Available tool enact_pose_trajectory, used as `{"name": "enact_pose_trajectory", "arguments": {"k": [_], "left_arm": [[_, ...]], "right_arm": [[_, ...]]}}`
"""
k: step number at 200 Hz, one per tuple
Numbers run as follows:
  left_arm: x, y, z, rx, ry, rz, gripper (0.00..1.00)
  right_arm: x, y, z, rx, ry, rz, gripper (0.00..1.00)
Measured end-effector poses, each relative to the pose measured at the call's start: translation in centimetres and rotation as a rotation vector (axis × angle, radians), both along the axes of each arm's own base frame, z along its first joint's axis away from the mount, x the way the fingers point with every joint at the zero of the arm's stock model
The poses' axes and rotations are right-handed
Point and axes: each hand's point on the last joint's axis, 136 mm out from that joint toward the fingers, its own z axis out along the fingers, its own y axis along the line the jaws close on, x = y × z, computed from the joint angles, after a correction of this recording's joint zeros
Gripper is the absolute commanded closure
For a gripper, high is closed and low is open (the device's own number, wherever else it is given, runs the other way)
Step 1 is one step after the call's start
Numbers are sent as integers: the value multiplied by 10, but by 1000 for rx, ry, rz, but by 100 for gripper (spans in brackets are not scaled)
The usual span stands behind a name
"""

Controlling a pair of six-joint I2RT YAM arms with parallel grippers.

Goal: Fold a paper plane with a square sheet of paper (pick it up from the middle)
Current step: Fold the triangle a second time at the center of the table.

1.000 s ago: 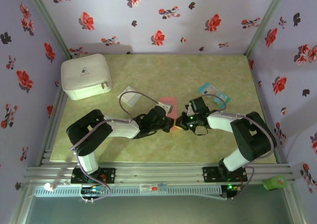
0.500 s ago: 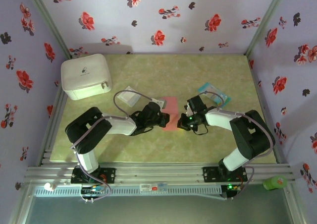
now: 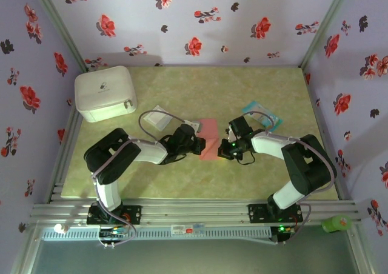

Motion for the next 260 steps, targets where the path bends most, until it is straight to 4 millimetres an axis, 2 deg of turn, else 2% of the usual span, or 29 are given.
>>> {"name": "enact_pose_trajectory", "arguments": {"k": [78, 137, 197, 234, 260], "left_arm": [[1, 3, -14, 30, 3, -9, 99], [1, 0, -14, 19, 1, -14, 99], [0, 0, -13, 6, 0, -18, 99], [-1, 0, -13, -3, -2, -18, 99], [-1, 0, -9, -13, -6, -15, 99]], "right_arm": [[0, -1, 1, -15, 8, 14, 100], [0, 0, 2, -11, 21, -5, 98], [15, 17, 17, 98, 0, -56, 97], [13, 15, 1, 69, 40, -64, 99], [15, 13, 1, 44, 28, -57, 100]]}}
